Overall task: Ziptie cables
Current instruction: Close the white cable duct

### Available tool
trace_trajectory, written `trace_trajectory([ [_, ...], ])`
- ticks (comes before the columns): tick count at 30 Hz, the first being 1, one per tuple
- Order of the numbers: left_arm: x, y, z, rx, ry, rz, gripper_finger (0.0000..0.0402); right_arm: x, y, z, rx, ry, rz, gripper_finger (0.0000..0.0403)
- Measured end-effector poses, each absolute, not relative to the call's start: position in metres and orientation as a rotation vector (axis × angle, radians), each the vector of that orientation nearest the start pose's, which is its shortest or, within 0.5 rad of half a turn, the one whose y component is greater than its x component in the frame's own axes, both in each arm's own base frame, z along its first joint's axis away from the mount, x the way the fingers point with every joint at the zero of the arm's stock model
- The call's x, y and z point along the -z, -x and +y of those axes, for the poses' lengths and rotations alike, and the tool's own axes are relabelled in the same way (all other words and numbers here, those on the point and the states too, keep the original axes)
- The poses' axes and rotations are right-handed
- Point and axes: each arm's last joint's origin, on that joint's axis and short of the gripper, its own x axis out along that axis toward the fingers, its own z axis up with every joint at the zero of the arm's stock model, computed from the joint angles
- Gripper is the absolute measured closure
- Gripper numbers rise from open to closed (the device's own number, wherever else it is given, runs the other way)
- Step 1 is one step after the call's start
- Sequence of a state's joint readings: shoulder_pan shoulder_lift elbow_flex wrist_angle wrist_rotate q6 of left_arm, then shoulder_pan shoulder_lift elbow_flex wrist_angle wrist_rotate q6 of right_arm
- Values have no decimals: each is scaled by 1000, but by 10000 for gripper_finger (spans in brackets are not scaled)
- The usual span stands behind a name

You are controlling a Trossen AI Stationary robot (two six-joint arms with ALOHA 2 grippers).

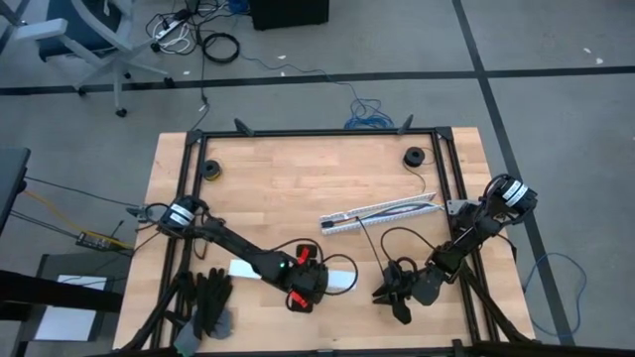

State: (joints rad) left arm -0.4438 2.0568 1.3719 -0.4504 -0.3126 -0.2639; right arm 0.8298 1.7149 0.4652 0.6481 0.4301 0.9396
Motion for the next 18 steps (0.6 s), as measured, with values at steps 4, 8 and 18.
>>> trace_trajectory([
  [4,-154,-373,-161,-31,-198,1057,254,-96,-191,189,-111,-538,629,315],
  [8,-161,-372,-157,-43,-165,1057,275,-96,-191,188,-106,-526,634,315],
  [18,-162,-375,-161,45,-25,1060,255,-96,-191,187,-100,-505,627,315],
])
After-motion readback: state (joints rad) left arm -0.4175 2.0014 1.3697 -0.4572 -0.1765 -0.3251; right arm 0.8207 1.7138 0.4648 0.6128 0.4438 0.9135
